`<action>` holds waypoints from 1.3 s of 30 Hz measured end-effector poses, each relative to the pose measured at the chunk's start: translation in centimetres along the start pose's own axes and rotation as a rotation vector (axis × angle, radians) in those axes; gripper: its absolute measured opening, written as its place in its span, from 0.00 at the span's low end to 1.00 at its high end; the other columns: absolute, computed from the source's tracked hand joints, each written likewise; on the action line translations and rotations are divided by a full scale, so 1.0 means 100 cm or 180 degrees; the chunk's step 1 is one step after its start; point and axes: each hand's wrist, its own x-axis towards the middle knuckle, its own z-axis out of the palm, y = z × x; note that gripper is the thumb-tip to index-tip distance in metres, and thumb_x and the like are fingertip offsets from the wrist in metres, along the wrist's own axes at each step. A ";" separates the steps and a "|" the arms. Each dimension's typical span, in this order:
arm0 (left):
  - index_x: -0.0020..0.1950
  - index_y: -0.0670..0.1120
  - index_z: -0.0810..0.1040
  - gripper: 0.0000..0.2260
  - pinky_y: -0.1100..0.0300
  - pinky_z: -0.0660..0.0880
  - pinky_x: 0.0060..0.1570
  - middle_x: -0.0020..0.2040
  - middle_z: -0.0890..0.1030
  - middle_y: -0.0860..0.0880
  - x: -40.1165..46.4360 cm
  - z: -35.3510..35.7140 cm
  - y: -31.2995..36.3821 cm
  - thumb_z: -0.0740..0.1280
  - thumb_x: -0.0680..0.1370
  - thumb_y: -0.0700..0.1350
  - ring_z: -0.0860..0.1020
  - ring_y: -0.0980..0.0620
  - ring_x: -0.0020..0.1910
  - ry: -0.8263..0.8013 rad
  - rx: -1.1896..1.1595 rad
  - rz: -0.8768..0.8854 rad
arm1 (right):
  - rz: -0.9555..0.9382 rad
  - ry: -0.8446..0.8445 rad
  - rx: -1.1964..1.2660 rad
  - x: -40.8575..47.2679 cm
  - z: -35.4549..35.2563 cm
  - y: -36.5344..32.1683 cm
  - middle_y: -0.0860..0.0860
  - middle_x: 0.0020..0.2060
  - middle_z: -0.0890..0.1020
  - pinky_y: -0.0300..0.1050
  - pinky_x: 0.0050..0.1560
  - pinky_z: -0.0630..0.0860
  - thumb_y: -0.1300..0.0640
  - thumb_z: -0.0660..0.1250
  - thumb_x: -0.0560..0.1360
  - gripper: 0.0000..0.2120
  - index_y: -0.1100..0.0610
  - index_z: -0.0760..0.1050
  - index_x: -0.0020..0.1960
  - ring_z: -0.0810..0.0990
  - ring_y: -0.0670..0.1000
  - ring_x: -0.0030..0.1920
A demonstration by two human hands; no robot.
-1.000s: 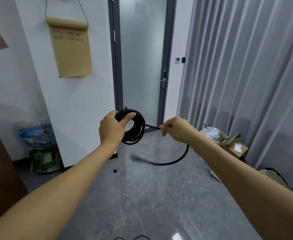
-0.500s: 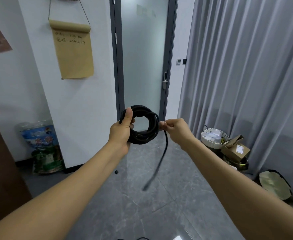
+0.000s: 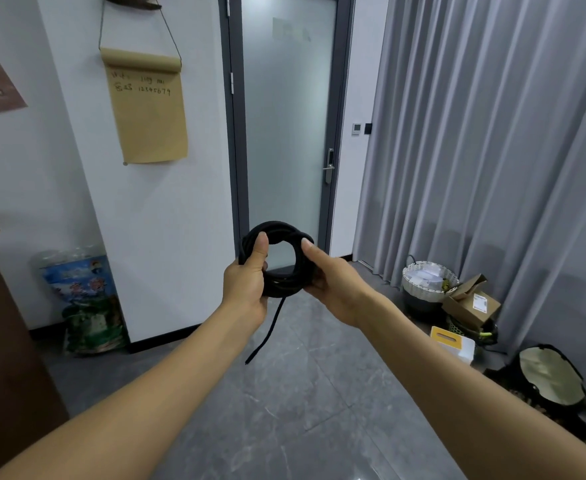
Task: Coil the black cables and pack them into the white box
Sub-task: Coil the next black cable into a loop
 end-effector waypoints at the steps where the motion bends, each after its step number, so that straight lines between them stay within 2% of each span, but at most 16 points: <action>1: 0.45 0.43 0.75 0.11 0.61 0.73 0.42 0.36 0.68 0.51 -0.002 0.002 0.000 0.67 0.76 0.51 0.70 0.55 0.36 -0.0060 0.0015 0.0012 | -0.0034 0.0022 -0.0070 -0.001 0.002 -0.001 0.57 0.45 0.78 0.45 0.63 0.73 0.43 0.65 0.74 0.21 0.63 0.76 0.51 0.79 0.53 0.51; 4: 0.50 0.41 0.75 0.14 0.60 0.74 0.43 0.36 0.69 0.51 -0.003 0.005 0.000 0.68 0.76 0.52 0.72 0.54 0.37 -0.0097 -0.0010 -0.0006 | -0.0130 0.0057 -0.0356 -0.002 0.002 -0.005 0.59 0.44 0.78 0.46 0.62 0.75 0.44 0.69 0.71 0.22 0.65 0.76 0.49 0.81 0.55 0.49; 6: 0.55 0.40 0.75 0.17 0.55 0.76 0.50 0.37 0.71 0.51 -0.003 0.005 -0.001 0.68 0.75 0.53 0.73 0.53 0.40 -0.0086 -0.0073 -0.0111 | -0.0139 0.0071 -0.0392 -0.004 0.003 -0.006 0.58 0.42 0.80 0.45 0.60 0.75 0.50 0.70 0.73 0.17 0.64 0.77 0.48 0.81 0.54 0.47; 8: 0.55 0.41 0.75 0.16 0.52 0.76 0.54 0.36 0.71 0.51 -0.002 0.004 -0.003 0.68 0.75 0.53 0.73 0.53 0.39 -0.0086 -0.0131 -0.0182 | -0.0143 0.0122 -0.0284 -0.005 0.005 -0.007 0.59 0.41 0.77 0.45 0.58 0.74 0.54 0.69 0.73 0.12 0.63 0.76 0.47 0.78 0.54 0.46; 11: 0.47 0.43 0.75 0.13 0.56 0.76 0.45 0.35 0.69 0.51 -0.004 0.004 -0.003 0.68 0.75 0.52 0.72 0.54 0.35 -0.0103 -0.0163 -0.0205 | -0.0119 0.0272 -0.0150 -0.004 0.008 -0.006 0.59 0.43 0.75 0.44 0.55 0.74 0.56 0.69 0.73 0.09 0.63 0.76 0.46 0.76 0.54 0.46; 13: 0.43 0.44 0.74 0.12 0.58 0.76 0.41 0.33 0.68 0.51 -0.004 0.004 -0.004 0.67 0.76 0.52 0.73 0.56 0.29 -0.0127 -0.0155 -0.0232 | -0.0105 0.0393 -0.0065 -0.003 0.009 -0.003 0.59 0.42 0.76 0.47 0.56 0.75 0.57 0.69 0.73 0.08 0.63 0.76 0.44 0.76 0.55 0.46; 16: 0.45 0.43 0.73 0.11 0.58 0.77 0.40 0.28 0.72 0.53 -0.005 0.003 -0.006 0.67 0.76 0.51 0.75 0.58 0.23 -0.0186 -0.0140 -0.0218 | -0.0185 0.0572 0.0056 -0.002 0.011 0.000 0.60 0.39 0.77 0.52 0.59 0.75 0.60 0.68 0.73 0.06 0.63 0.76 0.42 0.77 0.56 0.44; 18: 0.48 0.43 0.74 0.12 0.56 0.78 0.43 0.26 0.76 0.54 -0.004 0.002 -0.008 0.67 0.76 0.51 0.78 0.57 0.27 -0.0207 -0.0080 -0.0145 | -0.0151 0.0580 0.0100 -0.003 0.012 0.003 0.58 0.39 0.80 0.51 0.56 0.76 0.60 0.68 0.74 0.04 0.62 0.77 0.44 0.79 0.55 0.44; 21: 0.52 0.41 0.76 0.16 0.54 0.77 0.53 0.37 0.78 0.50 0.000 -0.002 -0.012 0.69 0.74 0.53 0.79 0.48 0.46 -0.0097 0.0213 0.0120 | 0.0035 0.0531 0.0132 -0.004 0.011 0.009 0.53 0.39 0.82 0.51 0.51 0.73 0.58 0.68 0.74 0.03 0.57 0.77 0.44 0.79 0.51 0.46; 22: 0.50 0.42 0.77 0.15 0.55 0.76 0.53 0.38 0.77 0.50 0.002 -0.003 -0.014 0.69 0.74 0.54 0.77 0.47 0.48 -0.0049 0.0407 0.0249 | 0.0050 0.0498 0.0178 -0.004 0.011 0.011 0.53 0.40 0.82 0.50 0.49 0.73 0.57 0.67 0.74 0.03 0.57 0.77 0.44 0.79 0.50 0.46; 24: 0.47 0.44 0.75 0.14 0.58 0.72 0.49 0.38 0.76 0.51 0.001 -0.005 -0.017 0.68 0.75 0.54 0.75 0.49 0.46 0.0030 0.0768 0.0486 | 0.0000 0.0432 0.0333 -0.004 0.012 0.015 0.53 0.40 0.81 0.47 0.45 0.73 0.57 0.66 0.75 0.04 0.58 0.77 0.46 0.78 0.50 0.45; 26: 0.50 0.44 0.75 0.14 0.58 0.71 0.49 0.39 0.76 0.52 0.002 -0.007 -0.021 0.67 0.75 0.55 0.75 0.50 0.46 0.0067 0.0916 0.0574 | -0.0125 0.0381 0.0514 -0.005 0.014 0.017 0.53 0.38 0.79 0.45 0.43 0.74 0.59 0.66 0.76 0.03 0.59 0.76 0.46 0.78 0.49 0.42; 31: 0.55 0.45 0.76 0.18 0.55 0.73 0.54 0.45 0.79 0.50 0.004 -0.015 -0.025 0.65 0.75 0.58 0.76 0.50 0.49 -0.0145 0.1057 0.0401 | -0.0320 0.0085 0.0822 -0.007 0.016 0.018 0.55 0.30 0.76 0.45 0.39 0.74 0.61 0.63 0.77 0.08 0.61 0.73 0.40 0.78 0.50 0.31; 35: 0.50 0.46 0.76 0.14 0.53 0.74 0.49 0.37 0.78 0.49 0.003 -0.015 -0.021 0.67 0.75 0.56 0.77 0.50 0.41 -0.0534 0.1302 0.0183 | -0.0306 -0.0047 0.1289 -0.013 0.009 0.016 0.52 0.24 0.76 0.40 0.32 0.78 0.65 0.59 0.78 0.09 0.63 0.72 0.39 0.79 0.49 0.27; 37: 0.47 0.48 0.76 0.10 0.57 0.74 0.43 0.35 0.78 0.50 0.003 -0.014 -0.018 0.68 0.75 0.53 0.77 0.50 0.39 -0.0739 0.1454 0.0069 | -0.0311 -0.0056 0.1218 -0.014 0.005 0.015 0.53 0.24 0.76 0.40 0.32 0.78 0.67 0.59 0.77 0.07 0.63 0.72 0.40 0.78 0.48 0.26; 39: 0.44 0.46 0.76 0.09 0.55 0.70 0.37 0.34 0.77 0.49 0.003 -0.015 -0.019 0.68 0.76 0.52 0.76 0.48 0.37 -0.0769 0.1464 -0.0007 | -0.0337 -0.0073 0.0900 -0.014 0.001 0.012 0.54 0.26 0.76 0.39 0.32 0.77 0.68 0.60 0.76 0.05 0.65 0.73 0.43 0.77 0.49 0.27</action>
